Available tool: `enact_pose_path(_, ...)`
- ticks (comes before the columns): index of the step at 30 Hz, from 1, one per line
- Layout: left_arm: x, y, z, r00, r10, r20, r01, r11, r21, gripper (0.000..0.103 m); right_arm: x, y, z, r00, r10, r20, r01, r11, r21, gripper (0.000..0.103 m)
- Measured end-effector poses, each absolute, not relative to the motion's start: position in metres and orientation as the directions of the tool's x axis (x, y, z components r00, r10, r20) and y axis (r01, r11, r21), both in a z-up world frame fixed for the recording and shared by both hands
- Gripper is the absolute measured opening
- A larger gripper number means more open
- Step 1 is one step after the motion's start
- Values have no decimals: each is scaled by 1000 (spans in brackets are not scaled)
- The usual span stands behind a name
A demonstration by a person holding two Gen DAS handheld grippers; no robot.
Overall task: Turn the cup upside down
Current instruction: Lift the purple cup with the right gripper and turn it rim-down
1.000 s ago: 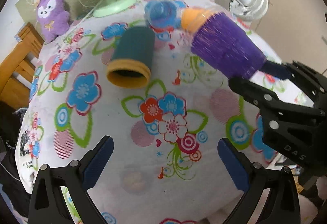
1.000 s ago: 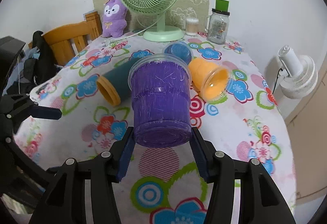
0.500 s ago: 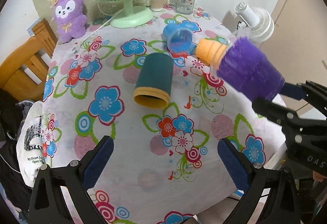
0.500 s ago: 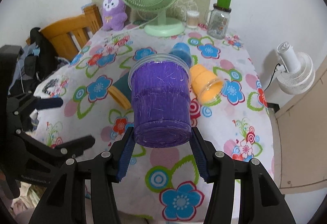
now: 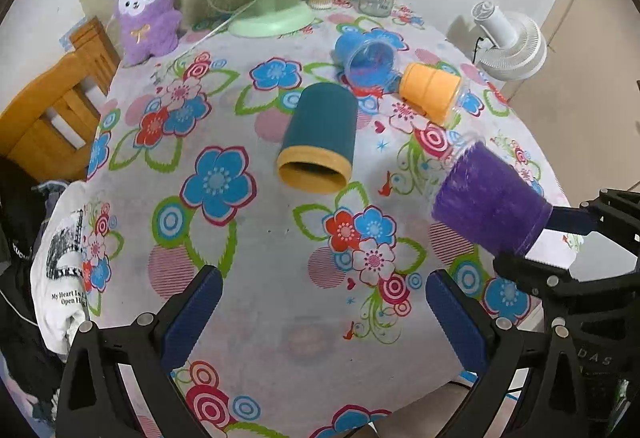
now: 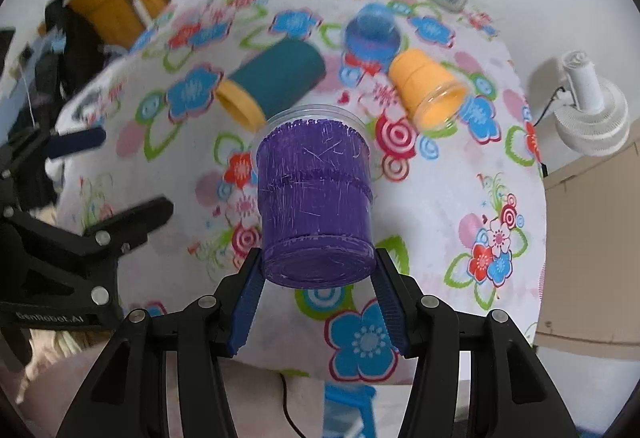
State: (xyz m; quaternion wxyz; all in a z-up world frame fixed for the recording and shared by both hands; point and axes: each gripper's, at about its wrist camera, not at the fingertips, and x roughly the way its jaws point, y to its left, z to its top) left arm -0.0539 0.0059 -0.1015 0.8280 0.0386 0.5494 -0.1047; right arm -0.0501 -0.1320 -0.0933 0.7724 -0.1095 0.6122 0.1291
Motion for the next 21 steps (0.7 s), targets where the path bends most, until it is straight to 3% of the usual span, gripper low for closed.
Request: enact_pose_path(21,-21,19,-135,285,-148,-947,110,987,-121,103,3,-89,-128,-74,-96,-993,-638,769,-27,57)
